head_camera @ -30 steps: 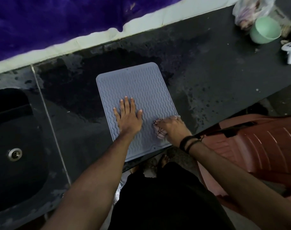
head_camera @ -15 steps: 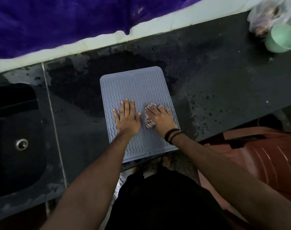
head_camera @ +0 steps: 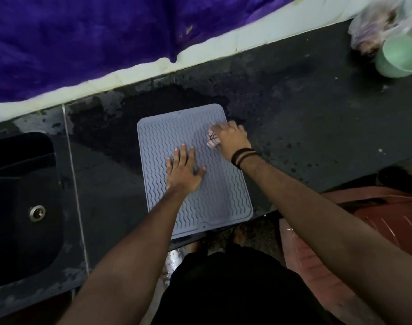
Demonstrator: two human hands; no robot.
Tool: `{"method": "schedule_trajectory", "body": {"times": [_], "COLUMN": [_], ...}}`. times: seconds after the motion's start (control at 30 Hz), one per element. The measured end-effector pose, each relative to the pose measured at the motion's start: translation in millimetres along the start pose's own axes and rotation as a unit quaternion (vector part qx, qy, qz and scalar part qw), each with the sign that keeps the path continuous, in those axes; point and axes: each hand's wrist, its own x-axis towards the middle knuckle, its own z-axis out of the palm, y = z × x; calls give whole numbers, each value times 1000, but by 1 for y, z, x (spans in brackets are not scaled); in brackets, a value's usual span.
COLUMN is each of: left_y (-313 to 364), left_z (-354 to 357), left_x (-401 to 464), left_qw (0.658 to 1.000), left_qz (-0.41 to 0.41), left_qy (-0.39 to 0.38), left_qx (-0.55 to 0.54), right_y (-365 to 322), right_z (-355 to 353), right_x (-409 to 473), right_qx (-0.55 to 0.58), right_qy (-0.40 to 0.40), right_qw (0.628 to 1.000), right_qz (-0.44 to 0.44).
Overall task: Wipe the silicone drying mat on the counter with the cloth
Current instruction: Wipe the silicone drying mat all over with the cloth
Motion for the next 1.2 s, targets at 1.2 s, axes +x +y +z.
{"method": "schedule_trajectory", "body": {"times": [1.2], "left_y": [8], "left_z": [-12], "left_x": [-2], "left_qw": [999], "left_qz": [-36], "left_qy": [-5], "left_qx": [-7], "right_y": [19], "right_z": [16], "right_x": [-27], "right_qx": [61], "right_qy": [-57], "right_qw": [996], "right_qz": [4]}}
